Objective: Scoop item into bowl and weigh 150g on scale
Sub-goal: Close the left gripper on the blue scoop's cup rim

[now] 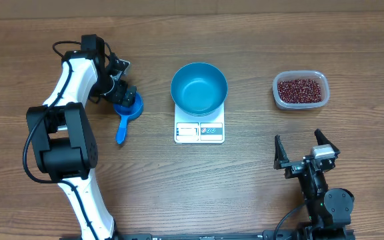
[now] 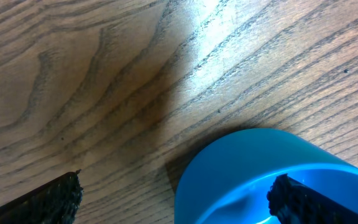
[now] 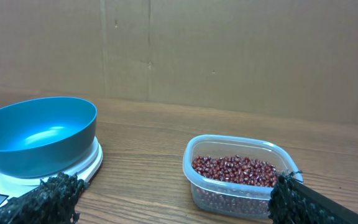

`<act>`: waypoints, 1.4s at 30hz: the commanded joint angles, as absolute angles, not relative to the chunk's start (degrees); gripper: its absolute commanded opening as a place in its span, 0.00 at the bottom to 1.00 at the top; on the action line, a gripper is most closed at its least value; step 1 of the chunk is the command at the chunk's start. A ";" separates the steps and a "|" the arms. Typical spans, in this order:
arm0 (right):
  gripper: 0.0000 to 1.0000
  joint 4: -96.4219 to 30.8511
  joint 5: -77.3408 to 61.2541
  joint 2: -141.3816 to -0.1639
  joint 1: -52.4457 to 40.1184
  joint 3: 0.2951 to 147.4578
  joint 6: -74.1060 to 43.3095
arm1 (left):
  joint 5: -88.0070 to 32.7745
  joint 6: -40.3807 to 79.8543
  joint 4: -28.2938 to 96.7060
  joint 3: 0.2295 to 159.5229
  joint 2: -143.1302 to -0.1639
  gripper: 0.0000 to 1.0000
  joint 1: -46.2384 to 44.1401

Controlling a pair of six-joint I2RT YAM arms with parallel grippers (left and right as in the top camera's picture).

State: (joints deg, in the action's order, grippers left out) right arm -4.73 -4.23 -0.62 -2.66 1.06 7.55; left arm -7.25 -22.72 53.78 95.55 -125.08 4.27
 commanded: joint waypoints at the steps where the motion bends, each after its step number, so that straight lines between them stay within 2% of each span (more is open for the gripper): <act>1: 1.00 -4.49 -4.12 -0.23 -2.50 0.45 7.77 | -7.07 -23.57 53.91 94.96 -126.28 1.00 4.49; 11: 1.00 -4.49 -4.14 -0.23 -2.50 0.45 7.77 | -7.07 -23.59 53.91 94.96 -126.28 0.99 4.49; 13: 1.00 -4.49 -4.14 -0.23 -2.50 0.45 7.77 | -7.07 -23.59 53.91 94.96 -126.28 0.82 4.49; 16: 1.00 -4.49 -4.14 -0.23 -2.50 0.45 7.79 | -7.07 -23.59 53.89 94.96 -126.28 0.62 4.49; 19: 1.00 -4.49 -4.14 -0.23 -2.50 0.45 7.79 | -7.07 -23.59 53.91 94.96 -126.28 0.49 4.49; 24: 1.00 -4.49 -4.14 -0.23 -2.50 0.45 7.77 | -7.07 -23.59 53.91 94.96 -126.28 0.39 4.49; 26: 1.00 -4.49 -4.14 -0.23 -2.50 0.45 7.77 | -7.07 -23.59 53.89 94.96 -126.28 0.29 4.49; 34: 1.00 -4.49 -4.14 -0.23 -2.50 0.45 7.77 | -7.07 -23.59 53.89 94.96 -126.28 0.13 4.49; 36: 1.00 -4.49 -4.14 -0.23 -2.50 0.45 7.77 | -7.07 -23.59 53.89 94.96 -126.28 0.06 4.49; 42: 1.00 -4.49 -4.14 -0.23 -2.50 0.45 7.77 | -7.09 -23.57 53.91 94.96 -126.28 0.04 4.49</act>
